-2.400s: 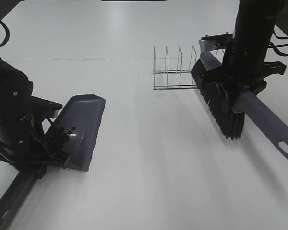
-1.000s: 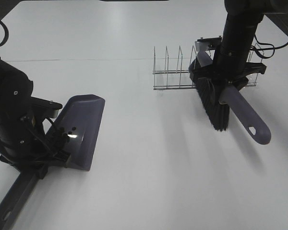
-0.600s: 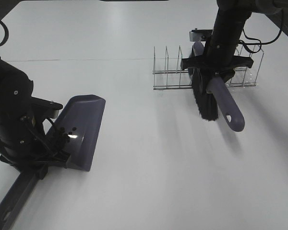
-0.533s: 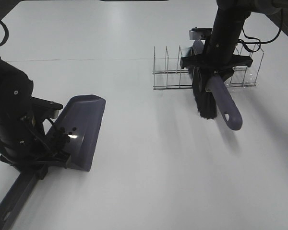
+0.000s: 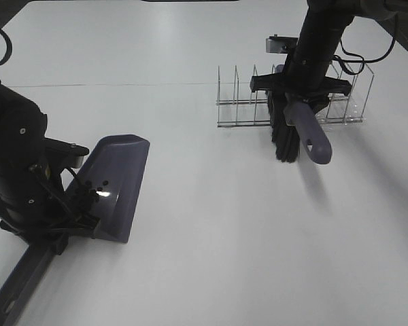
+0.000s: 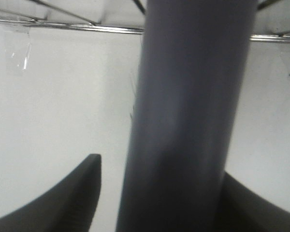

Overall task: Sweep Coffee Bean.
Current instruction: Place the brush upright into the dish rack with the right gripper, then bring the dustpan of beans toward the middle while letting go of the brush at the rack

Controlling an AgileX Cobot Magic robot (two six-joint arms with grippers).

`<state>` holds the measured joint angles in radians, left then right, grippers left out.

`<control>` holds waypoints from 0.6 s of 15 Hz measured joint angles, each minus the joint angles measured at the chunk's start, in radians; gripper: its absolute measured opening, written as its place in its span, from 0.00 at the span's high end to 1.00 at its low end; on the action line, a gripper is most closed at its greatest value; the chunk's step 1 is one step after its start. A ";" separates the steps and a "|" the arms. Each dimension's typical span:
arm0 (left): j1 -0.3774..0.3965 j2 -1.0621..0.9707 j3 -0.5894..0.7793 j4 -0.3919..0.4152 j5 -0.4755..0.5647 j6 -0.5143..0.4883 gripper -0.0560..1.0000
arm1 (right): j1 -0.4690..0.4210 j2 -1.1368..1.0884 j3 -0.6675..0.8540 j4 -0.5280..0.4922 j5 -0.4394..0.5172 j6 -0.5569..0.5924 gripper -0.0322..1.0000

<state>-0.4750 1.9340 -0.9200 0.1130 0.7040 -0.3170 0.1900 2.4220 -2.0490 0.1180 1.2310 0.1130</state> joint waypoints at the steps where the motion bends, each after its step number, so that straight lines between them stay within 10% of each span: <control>1: 0.000 0.000 0.000 -0.001 0.000 0.000 0.62 | 0.000 0.000 0.000 0.007 -0.001 0.000 0.43; 9: 0.001 0.001 -0.007 -0.038 0.002 -0.018 0.62 | 0.000 -0.092 -0.017 -0.002 -0.008 -0.006 0.36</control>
<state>-0.4740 1.9350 -0.9270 0.0750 0.7060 -0.3350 0.1900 2.3300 -2.0660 0.1160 1.2230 0.1070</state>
